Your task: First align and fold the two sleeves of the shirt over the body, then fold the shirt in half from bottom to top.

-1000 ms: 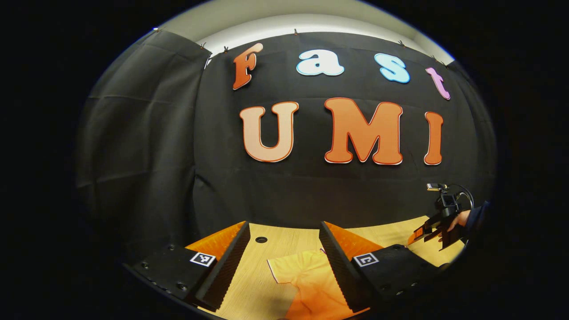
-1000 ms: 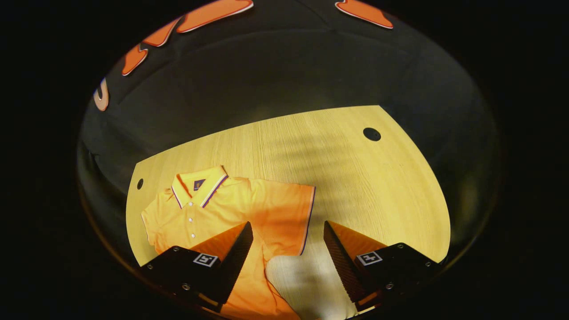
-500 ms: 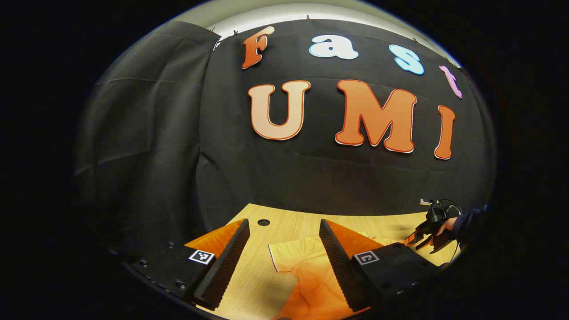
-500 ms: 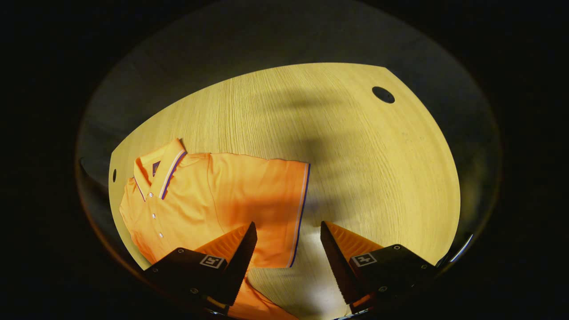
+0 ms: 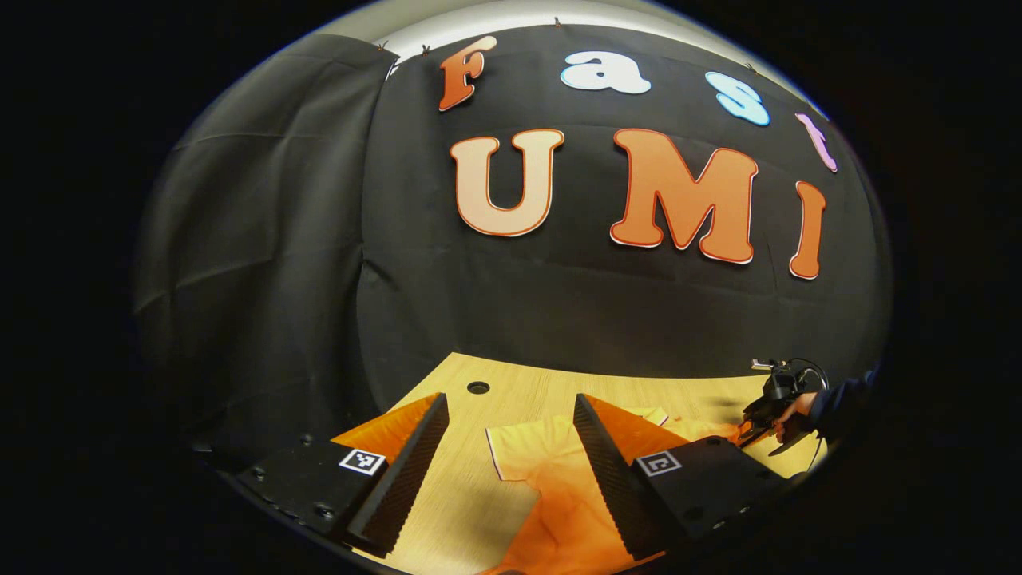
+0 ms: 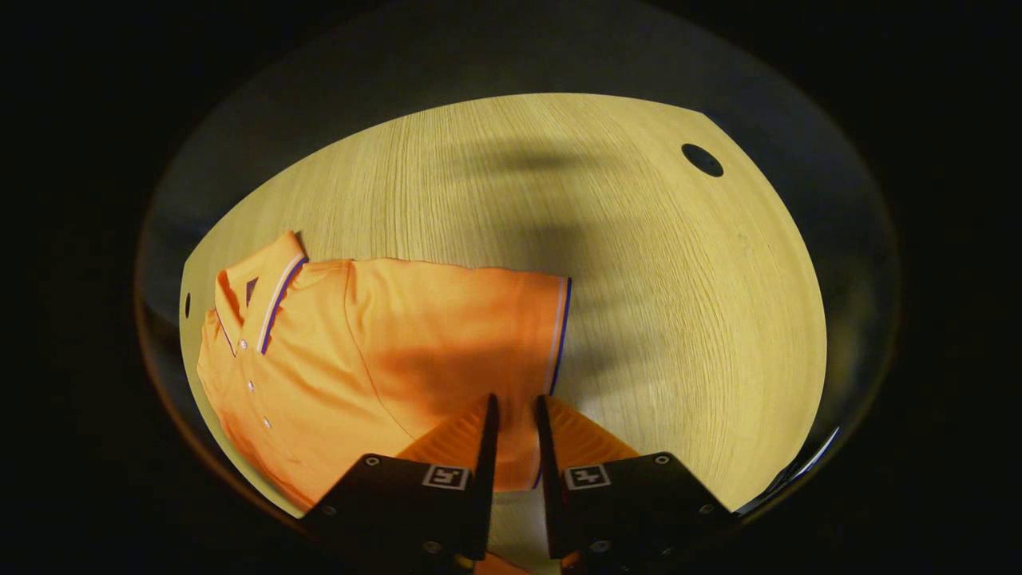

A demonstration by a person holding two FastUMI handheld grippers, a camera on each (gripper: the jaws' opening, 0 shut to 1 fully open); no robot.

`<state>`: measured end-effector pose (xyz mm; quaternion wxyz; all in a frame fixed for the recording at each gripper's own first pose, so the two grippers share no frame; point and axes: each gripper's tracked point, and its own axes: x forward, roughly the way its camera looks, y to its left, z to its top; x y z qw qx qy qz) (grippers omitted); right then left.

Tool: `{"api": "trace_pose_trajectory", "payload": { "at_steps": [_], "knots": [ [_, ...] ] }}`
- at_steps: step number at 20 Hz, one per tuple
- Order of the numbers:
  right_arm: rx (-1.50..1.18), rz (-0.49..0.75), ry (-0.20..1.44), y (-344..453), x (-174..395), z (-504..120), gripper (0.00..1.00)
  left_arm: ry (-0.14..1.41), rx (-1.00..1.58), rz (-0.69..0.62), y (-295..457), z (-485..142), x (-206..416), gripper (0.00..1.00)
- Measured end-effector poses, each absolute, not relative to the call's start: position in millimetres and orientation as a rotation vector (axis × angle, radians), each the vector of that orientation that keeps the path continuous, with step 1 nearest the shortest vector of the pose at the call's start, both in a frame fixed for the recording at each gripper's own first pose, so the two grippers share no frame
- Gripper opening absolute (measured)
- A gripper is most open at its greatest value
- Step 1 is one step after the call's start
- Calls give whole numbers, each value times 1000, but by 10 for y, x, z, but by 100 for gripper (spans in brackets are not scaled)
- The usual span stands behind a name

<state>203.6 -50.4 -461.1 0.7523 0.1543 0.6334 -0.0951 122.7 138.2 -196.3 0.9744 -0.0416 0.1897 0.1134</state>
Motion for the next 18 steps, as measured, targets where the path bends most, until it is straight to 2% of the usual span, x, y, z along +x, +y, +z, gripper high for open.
{"api": "trace_pose_trajectory", "payload": {
  "at_steps": [1,3,4,10,15,16,18],
  "knots": [
    [342,-195,1378,-485,2056,-4604,16,386,-88,227,1380,-1954,1237,98],
    [401,-166,1356,-400,2123,-4481,5,379,-89,224,1387,-1929,1224,98],
    [423,-146,1326,-359,2169,-4458,4,375,-90,225,1411,-1930,1213,98],
    [489,-47,1189,-19,2475,-3865,3,387,-120,243,1567,-2001,1112,98],
    [469,32,1165,438,2584,-3664,3,402,-155,275,1770,-2092,998,98],
    [485,59,1163,586,2597,-3626,9,405,-160,282,1826,-2131,952,99],
    [516,118,1191,869,2535,-3558,8,421,-167,293,1910,-2210,919,99]
  ]
}}
